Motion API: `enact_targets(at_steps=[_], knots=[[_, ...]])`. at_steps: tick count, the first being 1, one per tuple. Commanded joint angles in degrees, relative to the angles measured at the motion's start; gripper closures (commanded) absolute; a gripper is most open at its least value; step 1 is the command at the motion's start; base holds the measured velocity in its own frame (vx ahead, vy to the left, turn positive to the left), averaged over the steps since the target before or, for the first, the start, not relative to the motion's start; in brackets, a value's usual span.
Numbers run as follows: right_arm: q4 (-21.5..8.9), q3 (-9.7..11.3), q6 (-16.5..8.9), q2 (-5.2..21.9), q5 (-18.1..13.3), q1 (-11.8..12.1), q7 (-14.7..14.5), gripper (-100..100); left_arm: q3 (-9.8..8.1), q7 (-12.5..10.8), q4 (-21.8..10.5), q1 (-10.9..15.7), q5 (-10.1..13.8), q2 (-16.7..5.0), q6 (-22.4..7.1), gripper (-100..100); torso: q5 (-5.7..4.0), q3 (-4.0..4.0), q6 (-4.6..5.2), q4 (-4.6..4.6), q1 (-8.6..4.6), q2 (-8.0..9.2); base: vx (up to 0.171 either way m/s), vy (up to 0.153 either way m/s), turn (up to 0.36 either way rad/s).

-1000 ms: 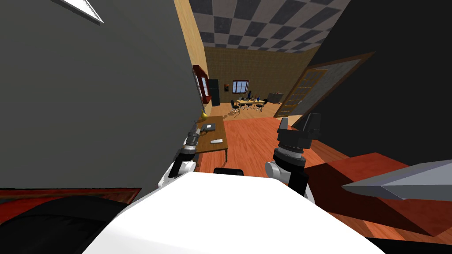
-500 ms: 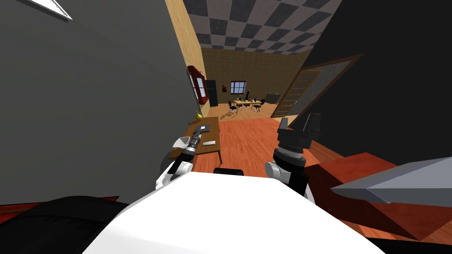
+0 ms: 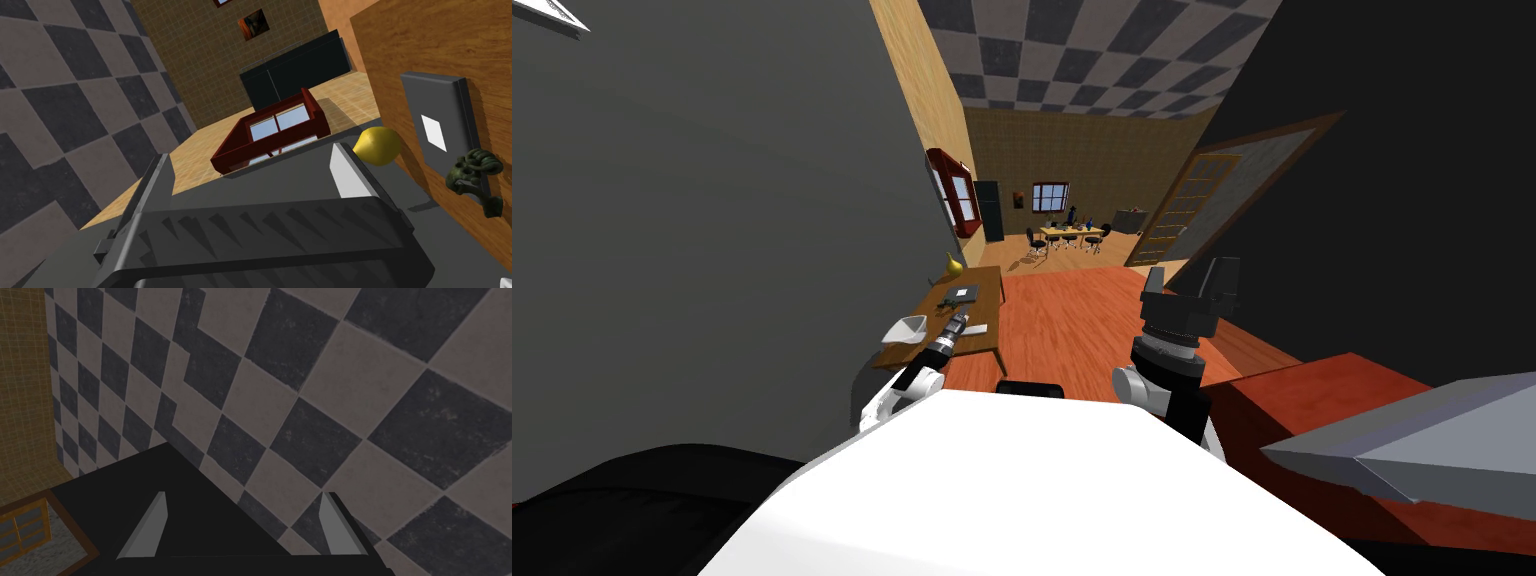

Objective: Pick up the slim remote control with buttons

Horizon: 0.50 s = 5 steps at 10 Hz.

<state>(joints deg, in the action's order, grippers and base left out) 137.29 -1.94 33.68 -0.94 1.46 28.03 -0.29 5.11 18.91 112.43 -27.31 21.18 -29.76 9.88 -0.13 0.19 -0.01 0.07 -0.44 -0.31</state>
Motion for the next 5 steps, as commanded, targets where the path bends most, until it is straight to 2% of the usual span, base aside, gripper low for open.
enact_targets(at_steps=[1, 2, 3, 4, 5], knots=[[0.00, 0.00, 0.00, 0.00, 0.00, 0.00, 0.00, 0, -0.01, 0.38, -2.86, 0.34, 2.79, -2.72, -2.86, -100, 0.00, 0.00, 0.00, 0.00, 0.00, 0.00, 0.122, -0.136, 0.008], [0.00, 0.00, 0.00, 0.00, 0.00, 0.00, 0.00, 0, -0.01, 0.38, -3.06, 0.34, 2.79, -2.72, -3.12, -100, 0.00, 0.05, -0.01, 0.02, -0.03, -0.10, 0.094, -0.107, 0.016], [0.00, 0.00, 0.00, 0.00, 0.00, 0.00, 0.00, 0, 0.17, 0.97, -5.34, 0.54, 5.11, -4.59, -5.70, -100, 0.01, 0.02, -0.01, 0.01, 0.06, -0.03, 0.126, -0.099, 0.017], [0.00, 0.00, 0.00, 0.00, 0.00, 0.01, 0.00, 0, 0.17, 0.97, -5.61, 0.54, 5.12, -4.59, -5.90, -100, 0.02, 0.06, -0.01, 0.02, 0.10, -0.12, 0.097, -0.086, 0.018], [0.00, 0.00, 0.00, 0.00, 0.00, 0.00, 0.00, 0, 0.38, 1.53, -7.74, 0.72, 7.48, -6.36, -8.75, -100, 0.03, 0.03, 0.00, 0.02, 0.16, -0.05, 0.111, -0.099, 0.033]])
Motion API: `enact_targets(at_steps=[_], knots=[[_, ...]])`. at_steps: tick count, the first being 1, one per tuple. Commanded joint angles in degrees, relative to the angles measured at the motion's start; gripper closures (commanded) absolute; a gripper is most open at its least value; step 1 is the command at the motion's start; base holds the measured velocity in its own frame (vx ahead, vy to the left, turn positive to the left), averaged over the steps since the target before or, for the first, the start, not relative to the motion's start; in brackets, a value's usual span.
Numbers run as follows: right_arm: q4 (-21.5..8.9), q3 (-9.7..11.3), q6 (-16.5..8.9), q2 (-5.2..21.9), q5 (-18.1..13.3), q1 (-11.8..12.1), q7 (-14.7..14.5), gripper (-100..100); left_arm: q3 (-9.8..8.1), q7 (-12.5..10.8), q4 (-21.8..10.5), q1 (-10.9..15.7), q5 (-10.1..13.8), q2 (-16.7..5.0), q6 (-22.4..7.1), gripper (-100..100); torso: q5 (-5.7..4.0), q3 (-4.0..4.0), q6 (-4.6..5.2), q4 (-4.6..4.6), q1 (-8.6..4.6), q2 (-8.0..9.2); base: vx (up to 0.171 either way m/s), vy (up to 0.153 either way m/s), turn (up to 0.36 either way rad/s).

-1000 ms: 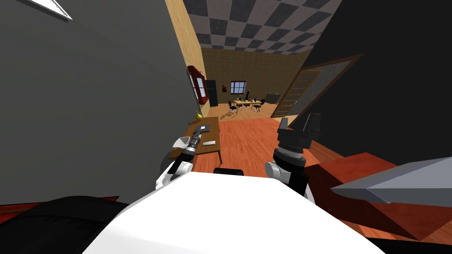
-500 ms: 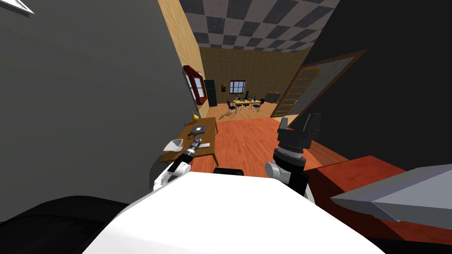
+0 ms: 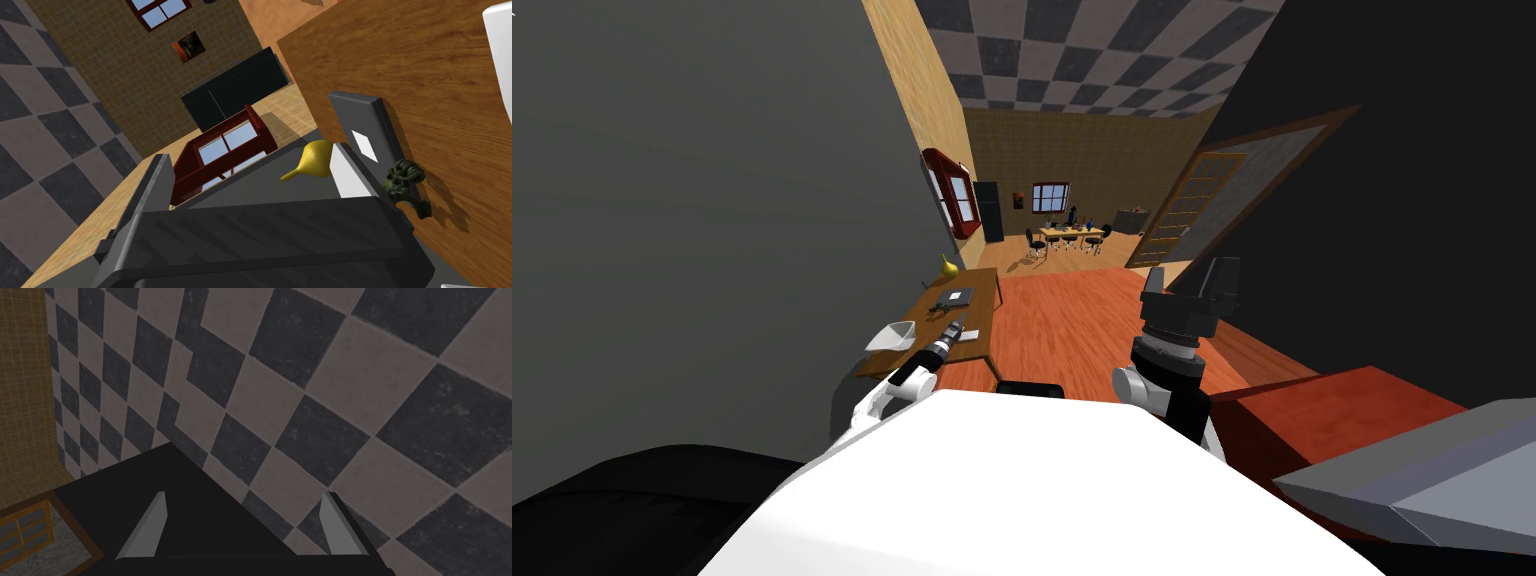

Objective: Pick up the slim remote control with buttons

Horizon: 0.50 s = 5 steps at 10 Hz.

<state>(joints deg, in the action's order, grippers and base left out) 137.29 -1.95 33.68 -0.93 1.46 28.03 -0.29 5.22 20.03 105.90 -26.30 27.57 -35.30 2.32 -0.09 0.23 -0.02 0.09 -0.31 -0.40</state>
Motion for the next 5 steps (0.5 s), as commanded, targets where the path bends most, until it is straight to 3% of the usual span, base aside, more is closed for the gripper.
enact_targets(at_steps=[1, 2, 3, 4, 5], knots=[[0.00, 0.00, 0.00, 0.00, 0.00, 0.00, 0.00, 0, 0.28, 0.41, -1.72, -0.29, 1.10, -0.82, -1.26, -100, 0.00, 0.00, 0.00, 0.00, 0.00, 0.00, 0.123, -0.086, 0.023], [0.00, 0.00, 0.00, 0.00, 0.00, 0.00, 0.00, 0, 0.51, 0.93, -3.53, -0.13, 3.48, -2.47, -4.02, -100, 0.00, 0.01, 0.00, 0.01, 0.03, -0.02, 0.160, -0.101, 0.045], [0.00, 0.00, 0.00, 0.00, 0.00, 0.00, 0.00, 0, 0.51, 0.93, -4.42, -0.13, 3.48, -2.47, -4.30, -100, 0.00, 0.08, 0.01, 0.03, -0.01, -0.15, 0.116, -0.083, 0.023], [0.00, 0.00, 0.00, 0.00, 0.00, 0.00, 0.00, 0, 0.75, 1.42, -6.66, 0.00, 5.87, -4.01, -6.46, -100, 0.00, 0.03, -0.01, 0.02, 0.06, -0.03, 0.127, -0.067, 0.049], [0.00, 0.00, 0.00, 0.00, 0.00, 0.00, 0.00, 0, 0.75, 1.42, -7.13, 0.00, 5.87, -4.01, -7.42, -100, 0.02, 0.04, 0.01, 0.01, 0.11, -0.07, 0.109, -0.057, 0.032]])
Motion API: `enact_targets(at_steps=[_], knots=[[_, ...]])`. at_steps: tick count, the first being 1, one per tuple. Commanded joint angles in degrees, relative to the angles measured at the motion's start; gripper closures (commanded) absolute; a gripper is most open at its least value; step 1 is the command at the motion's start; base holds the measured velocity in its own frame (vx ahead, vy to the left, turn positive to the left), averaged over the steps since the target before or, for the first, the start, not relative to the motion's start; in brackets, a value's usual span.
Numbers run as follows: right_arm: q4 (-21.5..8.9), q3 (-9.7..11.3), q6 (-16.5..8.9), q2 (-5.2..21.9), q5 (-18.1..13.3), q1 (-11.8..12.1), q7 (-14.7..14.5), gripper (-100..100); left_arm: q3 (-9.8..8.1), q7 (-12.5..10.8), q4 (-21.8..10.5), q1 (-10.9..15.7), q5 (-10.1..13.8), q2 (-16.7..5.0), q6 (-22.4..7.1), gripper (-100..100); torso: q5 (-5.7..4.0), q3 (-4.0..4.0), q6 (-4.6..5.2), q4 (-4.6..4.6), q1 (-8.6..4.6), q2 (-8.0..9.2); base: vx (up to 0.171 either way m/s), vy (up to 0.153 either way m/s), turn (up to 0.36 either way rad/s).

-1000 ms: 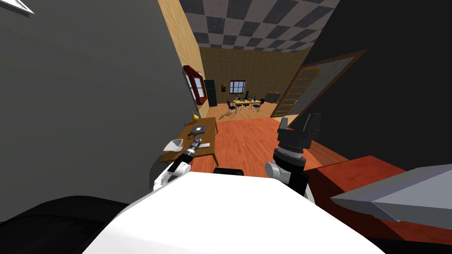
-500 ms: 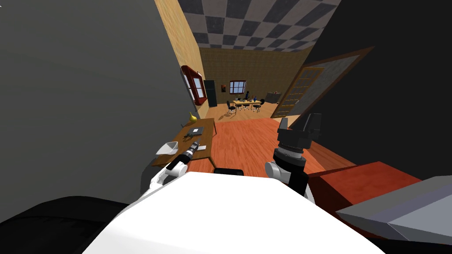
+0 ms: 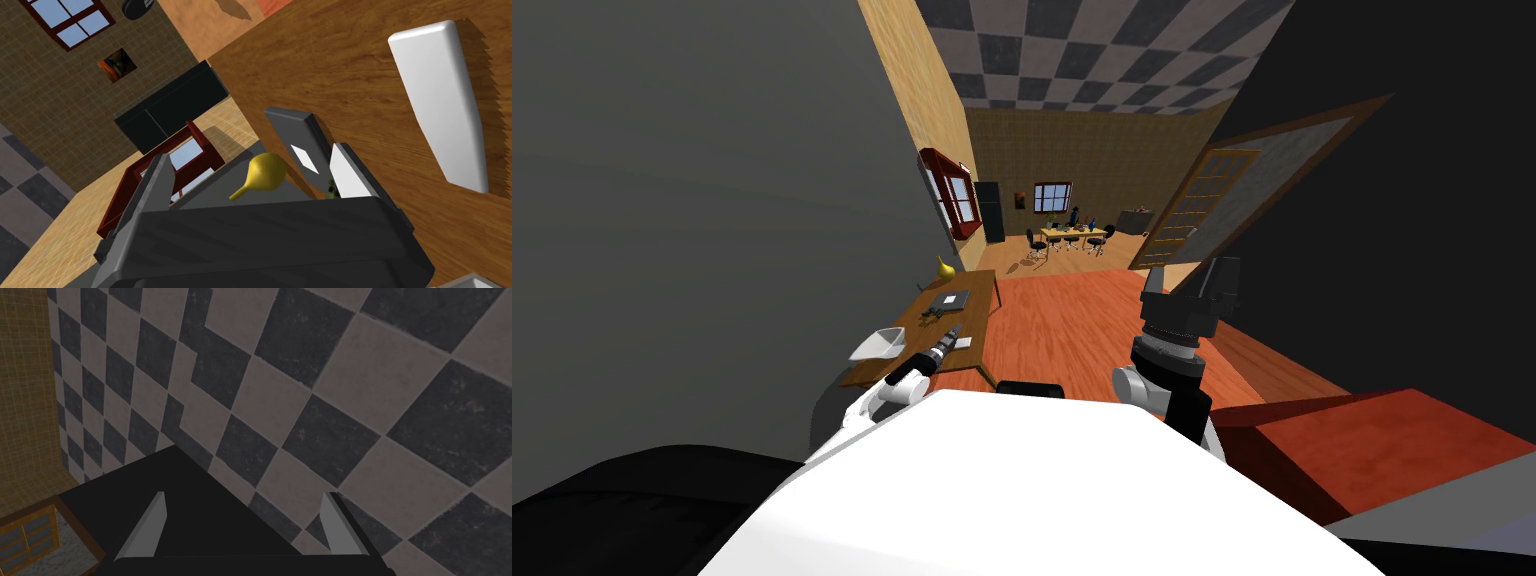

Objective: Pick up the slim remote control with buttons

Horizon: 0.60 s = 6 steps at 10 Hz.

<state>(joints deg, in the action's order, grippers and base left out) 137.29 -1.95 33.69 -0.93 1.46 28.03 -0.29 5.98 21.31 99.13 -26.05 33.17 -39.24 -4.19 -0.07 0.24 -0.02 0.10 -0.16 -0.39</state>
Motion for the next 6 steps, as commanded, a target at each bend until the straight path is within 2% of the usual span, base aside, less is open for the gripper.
enact_targets(at_steps=[1, 2, 3, 4, 5, 6], knots=[[0.00, 0.00, 0.00, 0.00, 0.00, 0.00, 0.00, 0, 0.23, 0.59, -2.86, -0.16, 2.62, -1.49, -2.86, -100, 0.00, 0.00, 0.00, 0.00, 0.00, 0.00, 0.131, -0.053, 0.076], [0.00, 0.00, 0.00, 0.00, 0.00, 0.01, 0.00, 0, 0.23, 0.59, -3.08, -0.16, 2.62, -1.49, -4.10, -100, 0.01, 0.02, -0.01, 0.00, 0.02, -0.05, 0.118, -0.054, 0.035], [0.00, 0.00, 0.00, 0.00, 0.00, 0.00, 0.00, 0, 0.48, 0.99, -5.22, -0.08, 4.94, -2.80, -6.13, -100, 0.01, 0.01, 0.01, 0.00, 0.02, -0.02, 0.132, -0.068, 0.054], [0.00, 0.00, 0.00, 0.00, 0.00, 0.00, 0.00, 0, 0.48, 0.99, -5.77, -0.08, 4.94, -2.80, -7.32, -100, 0.00, 0.03, -0.01, 0.01, -0.01, -0.06, 0.116, -0.046, 0.048], [0.00, 0.00, 0.00, 0.00, 0.00, 0.00, 0.00, 0, 0.72, 1.35, -8.19, -0.02, 7.21, -4.01, -9.00, -100, 0.01, 0.01, 0.01, 0.00, 0.05, -0.02, 0.145, -0.052, 0.071], [0.00, 0.00, 0.00, 0.00, 0.00, 0.01, 0.00, 0, 0.72, 1.35, -8.39, -0.02, 7.21, -4.01, -10.56, -100, 0.01, 0.05, -0.01, 0.01, 0.03, -0.10, 0.112, -0.042, 0.045]])
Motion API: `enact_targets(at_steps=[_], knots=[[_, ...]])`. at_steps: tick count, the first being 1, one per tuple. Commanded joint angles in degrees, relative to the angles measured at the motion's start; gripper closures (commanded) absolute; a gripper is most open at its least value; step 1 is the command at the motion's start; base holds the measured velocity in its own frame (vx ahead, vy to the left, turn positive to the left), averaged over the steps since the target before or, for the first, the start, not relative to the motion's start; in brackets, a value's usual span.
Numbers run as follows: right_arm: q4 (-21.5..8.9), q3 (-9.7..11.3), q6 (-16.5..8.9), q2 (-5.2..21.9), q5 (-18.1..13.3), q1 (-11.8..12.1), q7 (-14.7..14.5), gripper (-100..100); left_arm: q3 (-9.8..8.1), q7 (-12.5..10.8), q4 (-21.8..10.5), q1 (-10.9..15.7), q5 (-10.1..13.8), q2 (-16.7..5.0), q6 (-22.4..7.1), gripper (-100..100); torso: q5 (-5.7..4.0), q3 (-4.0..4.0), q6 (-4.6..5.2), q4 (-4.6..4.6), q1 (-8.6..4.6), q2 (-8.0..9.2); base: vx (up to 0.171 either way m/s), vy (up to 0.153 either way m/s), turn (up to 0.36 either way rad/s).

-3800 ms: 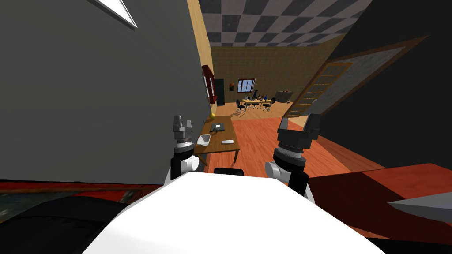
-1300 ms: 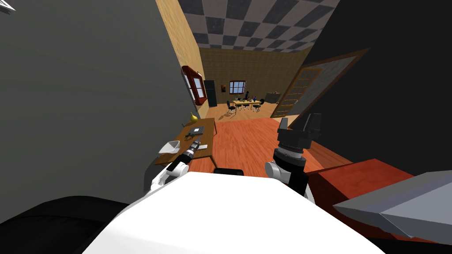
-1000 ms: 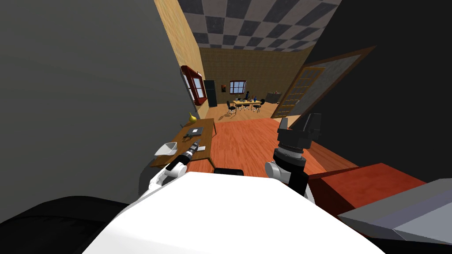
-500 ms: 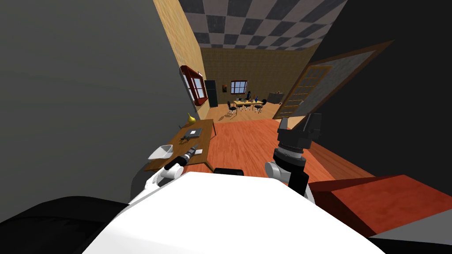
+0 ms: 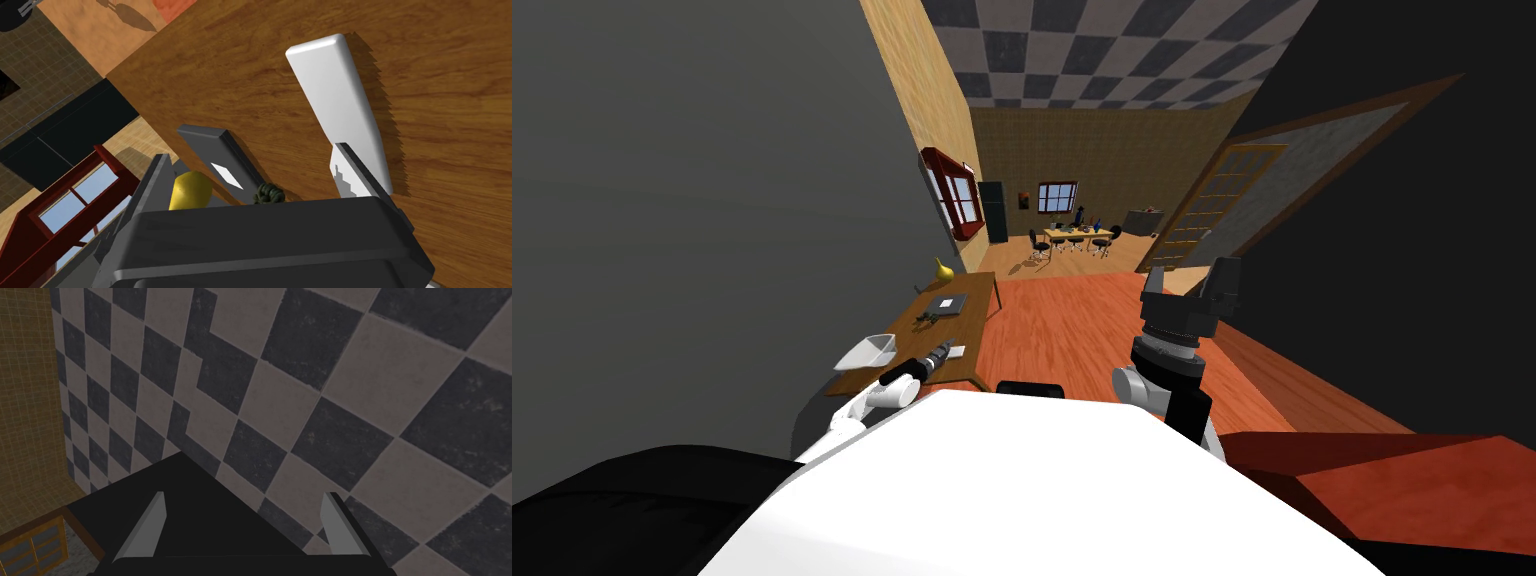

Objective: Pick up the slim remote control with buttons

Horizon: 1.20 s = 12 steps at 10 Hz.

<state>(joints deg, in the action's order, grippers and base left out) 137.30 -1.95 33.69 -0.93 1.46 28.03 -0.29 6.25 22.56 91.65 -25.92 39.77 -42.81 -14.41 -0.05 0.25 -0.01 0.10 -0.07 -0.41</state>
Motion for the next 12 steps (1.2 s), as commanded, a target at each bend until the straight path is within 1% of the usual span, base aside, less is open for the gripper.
enact_targets(at_steps=[1, 2, 3, 4, 5, 6, 7, 8, 9, 10, 11, 12], knots=[[0.00, 0.00, 0.00, 0.00, 0.00, 0.00, 0.00, 0, 0.65, 0.40, -2.86, -0.09, 2.80, -1.52, -2.86, -100, 0.00, 0.00, 0.00, 0.00, 0.00, 0.00, 0.128, -0.024, 0.078], [0.00, 0.00, 0.00, 0.00, 0.00, 0.01, 0.00, 0, 0.65, 0.40, -3.45, -0.09, 2.80, -1.52, -3.57, -100, 0.02, 0.02, -0.01, 0.00, 0.07, -0.04, 0.111, -0.019, 0.040], [0.00, 0.00, 0.00, 0.00, 0.00, 0.00, 0.00, 0, 0.83, 0.66, -5.86, 0.00, 4.91, -2.47, -5.64, -100, 0.02, -0.01, 0.00, 0.00, 0.09, 0.01, 0.130, -0.040, 0.069], [0.00, 0.00, 0.00, 0.00, 0.00, 0.00, 0.00, 0, 0.83, 0.66, -5.86, 0.00, 4.91, -2.47, -6.75, -100, 0.02, 0.01, -0.02, 0.00, 0.03, -0.03, 0.107, -0.035, 0.051], [0.00, 0.00, 0.00, 0.00, 0.00, 0.00, 0.00, 0, 0.96, 0.87, -8.12, 0.11, 6.94, -3.26, -9.21, -100, 0.00, -0.03, -0.01, -0.01, 0.03, 0.04, 0.119, -0.023, 0.082], [0.00, 0.00, 0.00, 0.00, 0.00, 0.00, 0.00, 0, 0.96, 0.87, -8.12, 0.11, 6.94, -3.26, -9.86, -100, 0.02, -0.02, -0.02, -0.01, 0.07, 0.02, 0.103, -0.008, 0.039], [0.00, 0.00, 0.00, 0.00, 0.00, 0.00, 0.00, 0, 1.05, 1.03, -9.90, 0.26, 8.70, -3.95, -12.37, -100, 0.03, -0.04, 0.00, -0.01, 0.13, 0.06, 0.139, 0.005, 0.069], [0.00, -0.01, 0.00, 0.01, 0.00, 0.00, 0.00, 0, 1.05, 1.03, -10.21, 0.26, 8.87, -3.95, -12.89, -100, 0.04, 0.01, -0.01, 0.00, 0.19, -0.04, 0.124, 0.000, 0.040], [0.00, 0.00, 0.00, 0.01, 0.00, 0.00, 0.00, 0, 1.11, 1.14, -12.11, 0.45, 10.71, -4.55, -14.61, -100, 0.05, 0.01, 0.01, 0.00, 0.19, -0.02, 0.126, 0.004, 0.047], [0.00, -0.01, 0.00, 0.01, 0.00, 0.00, 0.00, 0, 1.11, 1.14, -12.11, 0.45, 10.71, -4.55, -15.81, -100, 0.05, 0.01, 0.00, 0.00, 0.20, -0.03, 0.117, -0.013, 0.043], [0.00, 0.00, 0.00, 0.00, 0.00, 0.00, 0.00, 0, 1.13, 1.21, -13.83, 0.65, 12.45, -5.11, -17.47, -100, 0.04, 0.00, 0.01, 0.00, 0.15, 0.00, 0.165, -0.012, 0.073], [0.00, -0.01, 0.00, 0.00, 0.00, 0.01, 0.00, 0, 1.13, 1.21, -13.83, 0.65, 12.45, -5.11, -18.45, -100, 0.03, 0.07, 0.00, 0.02, 0.15, -0.13, 0.127, -0.007, 0.039]])
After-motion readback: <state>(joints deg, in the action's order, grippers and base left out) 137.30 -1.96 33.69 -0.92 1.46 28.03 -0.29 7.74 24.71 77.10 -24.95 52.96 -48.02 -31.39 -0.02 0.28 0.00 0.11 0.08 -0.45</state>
